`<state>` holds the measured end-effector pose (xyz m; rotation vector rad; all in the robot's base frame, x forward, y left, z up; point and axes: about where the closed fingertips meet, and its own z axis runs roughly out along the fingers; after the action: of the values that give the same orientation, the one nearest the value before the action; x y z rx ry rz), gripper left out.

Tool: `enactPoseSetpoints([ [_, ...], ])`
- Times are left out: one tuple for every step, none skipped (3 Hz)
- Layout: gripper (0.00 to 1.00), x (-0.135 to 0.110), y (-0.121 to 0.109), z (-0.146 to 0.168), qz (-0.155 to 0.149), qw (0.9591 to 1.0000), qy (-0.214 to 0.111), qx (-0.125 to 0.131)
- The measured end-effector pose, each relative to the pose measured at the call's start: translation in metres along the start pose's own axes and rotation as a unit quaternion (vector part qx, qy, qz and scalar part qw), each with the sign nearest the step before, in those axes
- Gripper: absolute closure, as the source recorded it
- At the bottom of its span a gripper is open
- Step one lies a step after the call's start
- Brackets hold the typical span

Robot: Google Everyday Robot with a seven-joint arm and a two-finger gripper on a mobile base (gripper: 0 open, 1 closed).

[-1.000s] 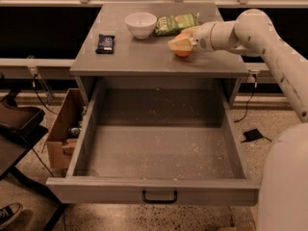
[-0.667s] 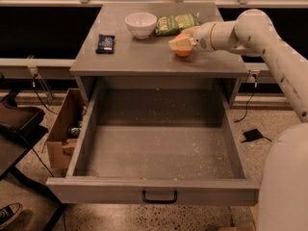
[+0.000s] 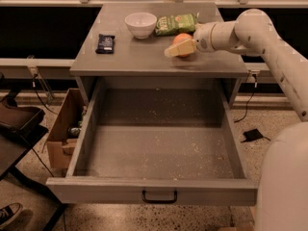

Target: Place orange into top drawer

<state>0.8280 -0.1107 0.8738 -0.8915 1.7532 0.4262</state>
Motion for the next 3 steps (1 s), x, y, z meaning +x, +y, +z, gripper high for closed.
enactPoseSetpoints([
  [0.0,0.0049,0.0014,0.0047,0.0,0.9998,0.021,-0.002],
  [0.19,0.0081,0.0018,0.0065,-0.001,0.9994,0.034,-0.003],
  [0.42,0.0084,0.0019,0.0066,-0.001,0.9994,0.035,-0.003],
])
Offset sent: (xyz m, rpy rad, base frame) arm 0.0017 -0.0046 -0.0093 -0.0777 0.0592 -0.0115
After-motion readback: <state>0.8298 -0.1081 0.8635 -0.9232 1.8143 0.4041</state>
